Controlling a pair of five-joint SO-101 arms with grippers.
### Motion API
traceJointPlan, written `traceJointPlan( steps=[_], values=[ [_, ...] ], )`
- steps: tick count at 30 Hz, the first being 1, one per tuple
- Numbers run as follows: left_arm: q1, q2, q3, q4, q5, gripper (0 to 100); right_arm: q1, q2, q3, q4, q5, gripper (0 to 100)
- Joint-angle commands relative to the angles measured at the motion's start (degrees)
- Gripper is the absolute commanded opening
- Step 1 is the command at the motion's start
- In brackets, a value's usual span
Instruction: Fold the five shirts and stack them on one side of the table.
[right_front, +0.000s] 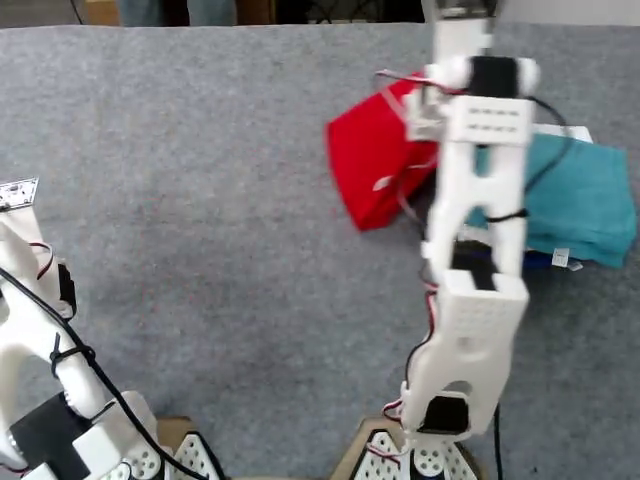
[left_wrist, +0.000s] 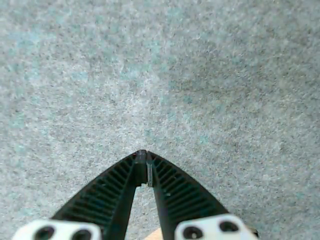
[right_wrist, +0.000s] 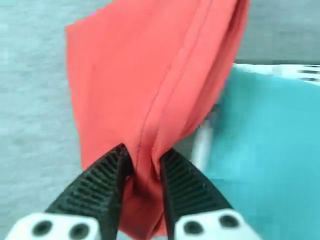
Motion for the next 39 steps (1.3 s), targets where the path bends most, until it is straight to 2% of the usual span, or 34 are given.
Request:
traceJointPlan(
  steps=[1,8,13,26,28,31,34,36,39],
  values=[
    [-0.4,-1.6,0.0,-0.1,-0.6,3,7.3,-1.5,-3.4,0.3,4.1,1.3],
    [-0.1,-1.6,-0.3,-0.1,-0.6,3,20.0,-2.3,-3.2,0.0,12.1,1.3],
    [0.0,-1.6,-0.2,-0.1,-0.6,3,26.0,-2.6,-3.6,-1.4,16.4,1.3],
    [-0.5,-2.0,0.1,0.0,-0.6,3,30.2,-2.4,-3.0,-1.5,18.5,2.1],
    [-0.5,-2.0,0.1,0.1,-0.6,3,30.2,-2.4,-3.0,-1.1,18.3,7.1],
    [-0.5,-2.0,-0.1,0.1,-0.6,3,30.2,-2.7,-3.4,-0.7,18.2,20.3],
    [0.0,-2.0,-2.4,3.4,-0.4,3,30.2,-2.9,-3.6,0.0,18.3,31.5],
    [0.7,-2.0,-5.0,6.0,-0.4,3,30.2,-3.3,-3.6,0.0,18.2,34.1],
    [2.2,-2.0,-8.7,8.9,-0.3,3,30.2,-6.4,-3.1,0.2,18.2,32.5]
  ],
)
